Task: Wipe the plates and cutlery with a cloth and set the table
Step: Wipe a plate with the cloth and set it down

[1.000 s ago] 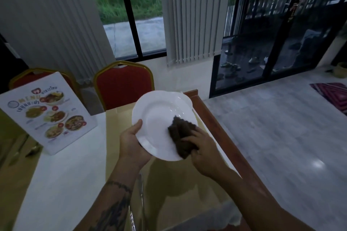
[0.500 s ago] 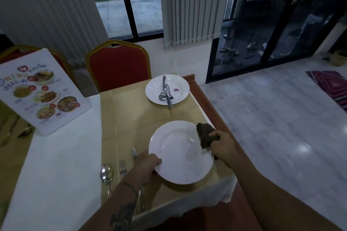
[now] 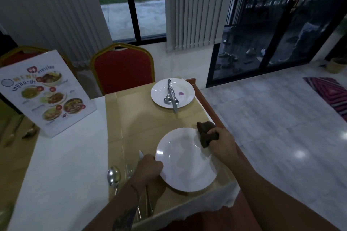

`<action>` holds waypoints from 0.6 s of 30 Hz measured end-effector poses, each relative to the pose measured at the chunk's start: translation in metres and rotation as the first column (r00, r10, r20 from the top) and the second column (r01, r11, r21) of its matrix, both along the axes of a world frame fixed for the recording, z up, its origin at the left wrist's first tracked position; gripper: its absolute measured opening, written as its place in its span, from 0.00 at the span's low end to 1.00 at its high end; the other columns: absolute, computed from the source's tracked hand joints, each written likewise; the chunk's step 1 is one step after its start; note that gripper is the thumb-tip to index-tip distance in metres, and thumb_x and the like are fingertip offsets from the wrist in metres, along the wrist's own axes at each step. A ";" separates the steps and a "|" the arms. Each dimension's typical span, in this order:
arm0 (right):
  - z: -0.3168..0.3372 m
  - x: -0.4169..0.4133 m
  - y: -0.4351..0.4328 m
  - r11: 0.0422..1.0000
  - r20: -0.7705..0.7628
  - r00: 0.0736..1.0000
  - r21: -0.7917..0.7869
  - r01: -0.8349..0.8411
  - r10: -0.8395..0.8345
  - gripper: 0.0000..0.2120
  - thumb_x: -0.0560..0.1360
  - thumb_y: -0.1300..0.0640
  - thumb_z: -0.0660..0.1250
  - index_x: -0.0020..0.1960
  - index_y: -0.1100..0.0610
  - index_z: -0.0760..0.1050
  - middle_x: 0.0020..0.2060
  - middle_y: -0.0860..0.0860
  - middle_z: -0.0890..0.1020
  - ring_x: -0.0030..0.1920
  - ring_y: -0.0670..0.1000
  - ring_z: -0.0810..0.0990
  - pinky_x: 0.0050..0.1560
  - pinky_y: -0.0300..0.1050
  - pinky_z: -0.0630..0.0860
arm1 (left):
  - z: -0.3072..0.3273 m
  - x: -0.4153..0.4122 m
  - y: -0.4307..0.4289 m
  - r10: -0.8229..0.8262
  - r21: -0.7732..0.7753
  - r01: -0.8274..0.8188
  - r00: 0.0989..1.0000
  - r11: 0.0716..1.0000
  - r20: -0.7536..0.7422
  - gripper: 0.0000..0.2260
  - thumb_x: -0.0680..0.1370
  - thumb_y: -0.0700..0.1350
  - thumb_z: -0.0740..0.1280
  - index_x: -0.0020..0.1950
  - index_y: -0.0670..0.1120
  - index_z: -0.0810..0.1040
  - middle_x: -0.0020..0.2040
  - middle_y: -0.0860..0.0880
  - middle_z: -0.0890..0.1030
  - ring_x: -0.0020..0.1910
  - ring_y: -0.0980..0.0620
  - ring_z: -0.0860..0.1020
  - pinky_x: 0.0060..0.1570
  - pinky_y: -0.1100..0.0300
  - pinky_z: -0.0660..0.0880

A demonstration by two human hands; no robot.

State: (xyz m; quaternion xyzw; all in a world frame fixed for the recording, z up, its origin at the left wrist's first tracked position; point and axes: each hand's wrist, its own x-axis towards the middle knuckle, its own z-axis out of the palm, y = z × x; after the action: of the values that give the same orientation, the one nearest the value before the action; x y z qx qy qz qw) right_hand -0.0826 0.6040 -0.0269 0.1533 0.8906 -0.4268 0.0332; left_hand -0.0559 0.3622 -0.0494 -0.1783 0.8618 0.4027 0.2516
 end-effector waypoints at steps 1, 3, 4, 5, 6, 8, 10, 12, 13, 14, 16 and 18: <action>0.003 -0.004 -0.006 1.000 -0.023 1.000 0.018 -0.003 0.003 0.13 0.70 0.68 0.69 0.42 0.49 0.79 0.49 0.52 0.81 0.49 0.51 0.80 0.47 0.41 0.74 | 0.007 -0.003 -0.007 -0.008 -0.031 0.007 1.000 1.000 -0.010 0.05 0.69 0.42 0.64 0.40 0.41 0.77 0.37 0.48 0.75 0.36 0.53 0.73 0.32 0.61 0.68; 0.012 -0.009 -0.016 0.998 -0.061 0.998 0.059 0.014 -0.010 0.12 0.71 0.68 0.69 0.47 0.54 0.82 0.51 0.51 0.79 0.49 0.50 0.78 0.49 0.42 0.74 | 0.020 -0.008 -0.018 -0.046 -0.065 0.044 0.999 0.997 -0.028 0.07 0.60 0.46 0.62 0.35 0.45 0.74 0.35 0.50 0.75 0.37 0.51 0.75 0.34 0.62 0.70; 0.017 -0.013 -0.024 0.998 -0.075 0.997 0.063 0.024 -0.019 0.12 0.71 0.69 0.69 0.50 0.55 0.82 0.52 0.51 0.79 0.49 0.50 0.76 0.49 0.41 0.74 | 0.025 -0.013 -0.025 -0.066 -0.073 0.063 0.997 0.995 -0.039 0.06 0.59 0.47 0.62 0.34 0.48 0.73 0.36 0.51 0.75 0.39 0.51 0.75 0.38 0.61 0.72; 0.021 -0.015 -0.030 0.999 -0.074 0.997 0.045 0.025 -0.021 0.14 0.71 0.70 0.68 0.52 0.56 0.82 0.52 0.51 0.78 0.49 0.49 0.76 0.48 0.40 0.73 | 0.030 -0.016 -0.030 -0.061 -0.056 0.058 0.997 0.997 -0.054 0.06 0.60 0.48 0.63 0.36 0.50 0.73 0.39 0.51 0.76 0.40 0.51 0.75 0.42 0.61 0.74; 0.027 -0.017 -0.037 1.000 -0.076 0.997 0.008 0.019 -0.018 0.15 0.71 0.71 0.66 0.52 0.56 0.81 0.50 0.51 0.78 0.49 0.49 0.75 0.44 0.40 0.71 | 0.034 -0.022 -0.034 -0.056 -0.026 0.054 0.995 0.998 -0.083 0.08 0.64 0.47 0.66 0.41 0.50 0.76 0.44 0.50 0.78 0.40 0.53 0.76 0.42 0.61 0.76; 0.033 -0.020 -0.046 0.990 -0.066 0.997 -0.141 0.029 -0.039 0.15 0.73 0.72 0.63 0.51 0.56 0.80 0.46 0.53 0.81 0.44 0.51 0.78 0.38 0.41 0.72 | 0.038 -0.037 -0.039 -0.015 0.052 0.022 0.991 0.998 -0.134 0.16 0.72 0.43 0.67 0.59 0.45 0.79 0.53 0.45 0.80 0.39 0.53 0.79 0.34 0.65 0.77; 0.040 -0.021 -0.057 0.926 -0.020 0.995 -0.368 0.087 -0.101 0.12 0.77 0.70 0.60 0.51 0.58 0.79 0.38 0.58 0.83 0.38 0.55 0.79 0.34 0.43 0.74 | 0.045 -0.054 -0.044 -0.015 0.104 0.036 0.981 0.994 -0.195 0.19 0.72 0.44 0.65 0.63 0.45 0.78 0.54 0.44 0.81 0.42 0.50 0.82 0.35 0.65 0.79; 0.044 -0.024 -0.062 0.843 0.045 0.986 -0.513 0.159 -0.158 0.13 0.78 0.71 0.58 0.51 0.58 0.78 0.33 0.57 0.84 0.37 0.59 0.81 0.36 0.48 0.78 | 0.050 -0.069 -0.044 -0.037 0.120 0.066 0.973 0.991 -0.226 0.20 0.70 0.48 0.65 0.61 0.48 0.80 0.55 0.45 0.83 0.49 0.47 0.83 0.47 0.57 0.81; 0.043 -0.026 -0.063 0.814 0.077 0.983 -0.552 0.181 -0.166 0.14 0.78 0.71 0.58 0.52 0.57 0.78 0.32 0.57 0.85 0.37 0.60 0.82 0.38 0.51 0.80 | 0.053 -0.075 -0.042 -0.043 0.139 0.077 0.972 0.987 -0.230 0.18 0.72 0.47 0.65 0.60 0.49 0.80 0.53 0.46 0.84 0.48 0.48 0.83 0.47 0.57 0.79; 0.043 -0.027 -0.063 0.790 0.103 0.981 -0.581 0.195 -0.167 0.14 0.78 0.71 0.58 0.53 0.57 0.78 0.33 0.56 0.86 0.37 0.60 0.84 0.39 0.52 0.81 | 0.054 -0.080 -0.039 -0.041 0.164 0.081 0.972 0.983 -0.230 0.16 0.73 0.45 0.65 0.60 0.48 0.80 0.50 0.47 0.84 0.45 0.49 0.83 0.43 0.60 0.78; 0.040 -0.033 -0.061 0.740 0.140 0.975 -0.636 0.221 -0.170 0.15 0.78 0.71 0.57 0.54 0.57 0.78 0.34 0.57 0.86 0.37 0.60 0.85 0.42 0.55 0.82 | 0.057 -0.094 -0.030 -0.033 0.206 0.084 0.970 0.975 -0.239 0.12 0.76 0.42 0.65 0.58 0.47 0.79 0.47 0.48 0.83 0.41 0.51 0.81 0.37 0.62 0.74; 0.039 -0.040 -0.055 0.690 0.171 0.971 -0.684 0.239 -0.167 0.13 0.79 0.70 0.57 0.54 0.57 0.77 0.35 0.58 0.86 0.37 0.60 0.85 0.43 0.56 0.82 | 0.058 -0.106 -0.019 0.002 0.259 0.060 0.973 0.964 -0.232 0.06 0.77 0.40 0.64 0.50 0.47 0.80 0.44 0.47 0.82 0.39 0.50 0.80 0.37 0.62 0.74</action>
State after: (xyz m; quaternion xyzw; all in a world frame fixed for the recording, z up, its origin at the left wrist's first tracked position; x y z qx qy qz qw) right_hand -0.1221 0.5489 0.0116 0.2469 0.6376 -0.7250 0.0837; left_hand -0.1622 0.3430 0.0088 -0.0826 0.8263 0.5281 0.1775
